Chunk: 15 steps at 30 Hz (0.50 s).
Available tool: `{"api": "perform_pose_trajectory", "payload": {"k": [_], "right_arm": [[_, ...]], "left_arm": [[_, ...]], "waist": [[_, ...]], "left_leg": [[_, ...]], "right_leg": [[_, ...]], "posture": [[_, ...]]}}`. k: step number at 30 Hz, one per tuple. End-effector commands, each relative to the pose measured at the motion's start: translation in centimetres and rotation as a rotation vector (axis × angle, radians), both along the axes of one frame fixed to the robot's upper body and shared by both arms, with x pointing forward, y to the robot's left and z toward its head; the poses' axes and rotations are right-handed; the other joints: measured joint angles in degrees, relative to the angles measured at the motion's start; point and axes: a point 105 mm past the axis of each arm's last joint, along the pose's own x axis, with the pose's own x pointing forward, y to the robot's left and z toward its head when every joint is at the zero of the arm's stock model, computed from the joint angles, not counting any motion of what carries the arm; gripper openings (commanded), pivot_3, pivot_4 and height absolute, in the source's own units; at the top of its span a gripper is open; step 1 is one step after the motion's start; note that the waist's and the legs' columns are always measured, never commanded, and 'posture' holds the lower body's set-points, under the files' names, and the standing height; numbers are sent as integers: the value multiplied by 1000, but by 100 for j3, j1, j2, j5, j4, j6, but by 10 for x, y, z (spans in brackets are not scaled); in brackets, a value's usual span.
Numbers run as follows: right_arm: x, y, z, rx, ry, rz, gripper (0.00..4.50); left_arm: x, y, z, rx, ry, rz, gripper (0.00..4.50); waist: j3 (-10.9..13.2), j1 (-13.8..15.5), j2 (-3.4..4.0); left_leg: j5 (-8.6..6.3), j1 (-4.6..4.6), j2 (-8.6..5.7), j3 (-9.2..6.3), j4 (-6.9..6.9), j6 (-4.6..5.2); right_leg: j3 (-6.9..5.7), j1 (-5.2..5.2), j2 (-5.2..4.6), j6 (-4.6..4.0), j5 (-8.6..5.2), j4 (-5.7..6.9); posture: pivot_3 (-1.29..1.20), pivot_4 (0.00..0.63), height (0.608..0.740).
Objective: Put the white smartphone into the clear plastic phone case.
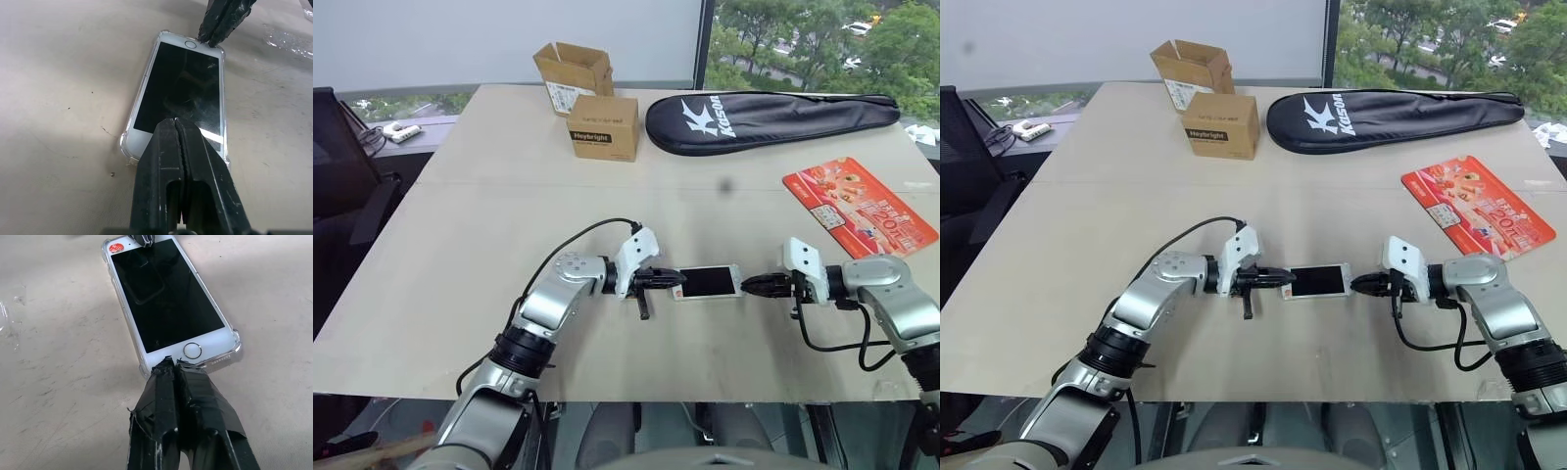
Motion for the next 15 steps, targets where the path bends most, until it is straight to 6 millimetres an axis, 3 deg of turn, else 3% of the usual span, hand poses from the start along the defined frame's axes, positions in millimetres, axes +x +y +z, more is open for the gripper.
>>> {"api": "perform_pose_trajectory", "payload": {"k": [1,8,15], "right_arm": [[-16,1,-28,-75,105,37,45],[-11,3,-27,-117,61,41,45],[-4,20,19,135,15,19,45]], "left_arm": [[1,0,5,-8,-16,-1,0],[1,0,5,-9,-17,1,0],[1,-1,7,-21,-37,-2,0]], "waist": [[0,-4,0],[-1,-10,-1],[4,-27,0]], "left_leg": [[0,0,0,0,0,0],[0,1,0,-1,0,0],[0,1,1,-1,0,0]], "right_leg": [[0,0,0,0,0,0],[0,0,1,0,0,1],[1,-3,2,1,1,7]], "posture": [[0,150,740],[0,150,740],[0,150,740]]}}
